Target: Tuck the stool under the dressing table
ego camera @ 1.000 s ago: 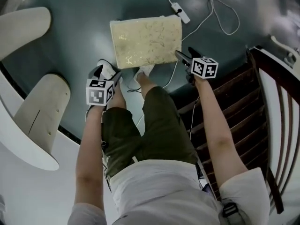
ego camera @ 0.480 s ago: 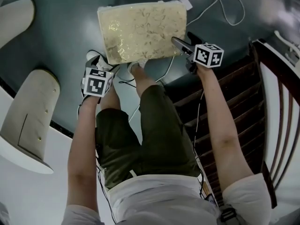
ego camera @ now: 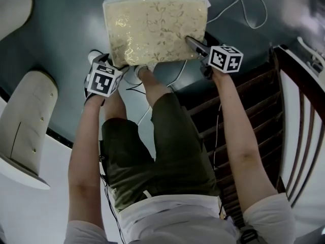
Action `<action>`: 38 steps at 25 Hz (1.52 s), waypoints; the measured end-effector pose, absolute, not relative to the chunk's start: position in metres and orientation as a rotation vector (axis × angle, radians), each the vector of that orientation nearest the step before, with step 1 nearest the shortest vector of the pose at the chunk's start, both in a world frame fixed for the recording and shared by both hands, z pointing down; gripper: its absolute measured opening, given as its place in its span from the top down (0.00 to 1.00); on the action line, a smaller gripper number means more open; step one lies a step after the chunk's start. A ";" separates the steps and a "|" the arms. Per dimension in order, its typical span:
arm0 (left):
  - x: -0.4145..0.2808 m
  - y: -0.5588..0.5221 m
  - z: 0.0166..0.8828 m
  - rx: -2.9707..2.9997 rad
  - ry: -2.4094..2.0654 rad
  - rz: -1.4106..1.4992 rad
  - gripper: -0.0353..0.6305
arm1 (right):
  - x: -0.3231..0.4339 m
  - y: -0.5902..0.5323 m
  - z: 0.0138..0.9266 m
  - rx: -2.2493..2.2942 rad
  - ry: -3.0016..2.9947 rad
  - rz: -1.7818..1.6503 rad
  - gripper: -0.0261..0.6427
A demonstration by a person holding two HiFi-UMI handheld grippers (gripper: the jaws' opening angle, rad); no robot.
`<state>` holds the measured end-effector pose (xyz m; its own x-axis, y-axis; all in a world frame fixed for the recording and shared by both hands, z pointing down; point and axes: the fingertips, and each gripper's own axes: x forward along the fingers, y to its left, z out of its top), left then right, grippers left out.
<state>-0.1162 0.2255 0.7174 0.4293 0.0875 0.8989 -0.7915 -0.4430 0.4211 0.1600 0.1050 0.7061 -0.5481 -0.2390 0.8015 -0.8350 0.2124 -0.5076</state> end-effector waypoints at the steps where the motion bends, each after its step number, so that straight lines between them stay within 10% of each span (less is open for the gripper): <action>1: -0.115 0.225 0.718 1.746 -0.605 1.151 0.38 | 0.160 0.105 0.706 0.999 -1.919 1.339 0.32; 38: -0.125 0.215 0.698 1.754 -0.739 1.226 0.46 | 0.146 0.111 0.694 1.067 -1.858 1.388 0.39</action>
